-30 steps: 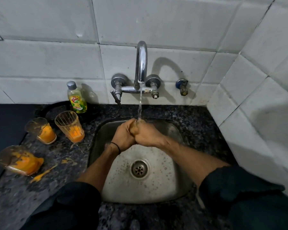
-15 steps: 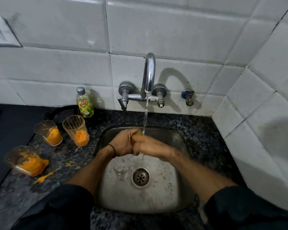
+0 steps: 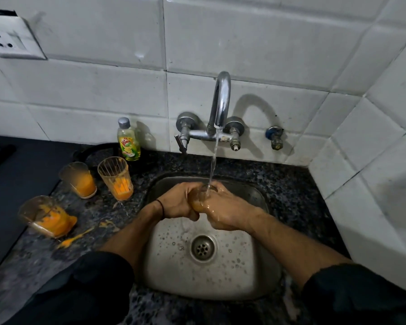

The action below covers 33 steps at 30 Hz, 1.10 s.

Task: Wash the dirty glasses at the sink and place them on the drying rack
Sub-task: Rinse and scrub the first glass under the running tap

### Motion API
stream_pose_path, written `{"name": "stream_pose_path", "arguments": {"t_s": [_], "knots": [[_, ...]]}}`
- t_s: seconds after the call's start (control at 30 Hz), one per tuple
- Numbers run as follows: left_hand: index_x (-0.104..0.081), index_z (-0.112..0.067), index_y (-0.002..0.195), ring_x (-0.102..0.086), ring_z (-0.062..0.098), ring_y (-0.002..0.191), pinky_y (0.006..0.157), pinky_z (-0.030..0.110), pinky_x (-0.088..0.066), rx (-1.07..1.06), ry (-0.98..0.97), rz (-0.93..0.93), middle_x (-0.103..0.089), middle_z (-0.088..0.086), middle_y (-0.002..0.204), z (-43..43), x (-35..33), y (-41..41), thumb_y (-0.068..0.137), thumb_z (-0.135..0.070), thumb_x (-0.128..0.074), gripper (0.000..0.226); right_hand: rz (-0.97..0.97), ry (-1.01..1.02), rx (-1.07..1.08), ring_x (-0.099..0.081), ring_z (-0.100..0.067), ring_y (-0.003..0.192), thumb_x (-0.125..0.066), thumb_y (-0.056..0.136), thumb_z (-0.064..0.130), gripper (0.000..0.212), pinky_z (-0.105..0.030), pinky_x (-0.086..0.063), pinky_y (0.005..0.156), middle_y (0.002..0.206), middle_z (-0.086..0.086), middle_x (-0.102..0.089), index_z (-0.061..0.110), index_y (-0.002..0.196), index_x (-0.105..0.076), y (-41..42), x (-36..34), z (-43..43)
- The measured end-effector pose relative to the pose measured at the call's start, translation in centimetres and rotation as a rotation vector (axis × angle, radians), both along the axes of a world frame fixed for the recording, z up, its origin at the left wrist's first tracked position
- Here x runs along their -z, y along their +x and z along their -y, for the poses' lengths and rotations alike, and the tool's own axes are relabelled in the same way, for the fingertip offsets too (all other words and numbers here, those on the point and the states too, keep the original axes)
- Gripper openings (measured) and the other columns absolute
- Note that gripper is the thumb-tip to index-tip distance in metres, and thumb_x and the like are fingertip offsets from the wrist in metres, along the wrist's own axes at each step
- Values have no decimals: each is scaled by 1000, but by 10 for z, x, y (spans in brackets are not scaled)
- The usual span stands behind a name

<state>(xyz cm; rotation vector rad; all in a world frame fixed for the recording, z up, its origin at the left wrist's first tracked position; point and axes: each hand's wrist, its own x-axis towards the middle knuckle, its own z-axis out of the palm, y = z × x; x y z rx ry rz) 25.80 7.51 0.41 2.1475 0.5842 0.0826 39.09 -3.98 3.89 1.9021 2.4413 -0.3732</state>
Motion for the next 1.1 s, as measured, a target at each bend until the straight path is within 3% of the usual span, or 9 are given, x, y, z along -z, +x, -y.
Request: {"name": "stream_pose_path", "arguments": {"t_s": [0.13, 0.23, 0.3, 0.47, 0.57, 0.73, 0.9, 1.03, 1.1], "knots": [[-64, -11, 106, -58, 13, 85, 73, 25, -47, -91, 44, 33, -70, 11, 96, 1, -1, 4, 65, -5, -87, 46, -892, -34, 705, -64, -20, 70, -67, 73, 18, 9, -46, -58, 77, 72, -3, -67, 11, 72, -72, -23, -2, -9], [-65, -22, 105, -67, 9, 82, 69, 28, -55, -120, -5, 102, -70, -9, 96, 2, -1, 2, 59, -19, -91, 53, -1264, 159, 1056, -61, -11, 55, -64, 95, 26, 29, -21, -49, 48, 63, -1, -67, 6, 76, -74, -23, 2, -6], [-66, -22, 113, -69, 8, 79, 57, 29, -58, -232, -199, 222, -71, -5, 99, 9, -10, 2, 61, -16, -94, 60, -1461, 304, 1259, -54, -9, 39, -53, 103, 31, 41, -19, -37, 37, 54, -1, -62, 11, 70, -65, -23, 7, -3], [-64, -18, 115, -71, 13, 80, 60, 32, -60, -353, -431, 383, -72, 7, 103, 37, -19, 9, 70, -10, -88, 52, -1950, 194, 1650, -41, -10, 39, -50, 100, 37, 28, -16, -24, 36, 53, 0, -49, 16, 84, -59, -22, 27, -13], [-63, -20, 121, -71, 20, 80, 70, 42, -62, -339, -551, 329, -74, 8, 104, 37, -18, 3, 76, -6, -84, 51, -1814, 167, 1569, -38, -9, 32, -55, 97, 32, 32, -14, -23, 35, 44, 3, -46, 18, 69, -58, -19, 23, -14], [-62, -12, 119, -72, 27, 88, 69, 35, -62, -71, -1067, 159, -69, 20, 117, 26, -11, -15, 77, -11, -71, 42, -1121, 185, 895, -50, -11, 36, -59, 99, 25, 46, -22, -42, 44, 44, 1, -56, 12, 55, -60, -8, 3, -19], [-64, -11, 79, -61, 16, 62, 54, 27, -47, -262, -692, 218, -62, 13, 77, 35, 1, 2, 64, -4, -74, 19, -752, 47, 682, -68, -16, 57, -51, 98, 31, 45, -30, -56, 67, 59, -4, -70, 11, 62, -70, -7, -18, -27], [-65, -11, 96, -68, 10, 72, 62, 24, -54, -446, -261, 339, -71, -5, 80, 46, 16, 22, 67, -8, -83, 35, -314, 76, 753, -69, -25, 74, -48, 98, 47, 46, -35, -56, 75, 74, -6, -72, 13, 72, -65, -16, -23, -33], [-62, -9, 112, -67, 2, 86, 74, 19, -55, -458, -274, 409, -70, -8, 95, 49, 14, 23, 70, -2, -84, 48, -206, 84, 618, -66, -27, 84, -45, 101, 45, 41, -33, -48, 75, 87, -8, -69, 13, 83, -65, -15, -33, -31]]}}
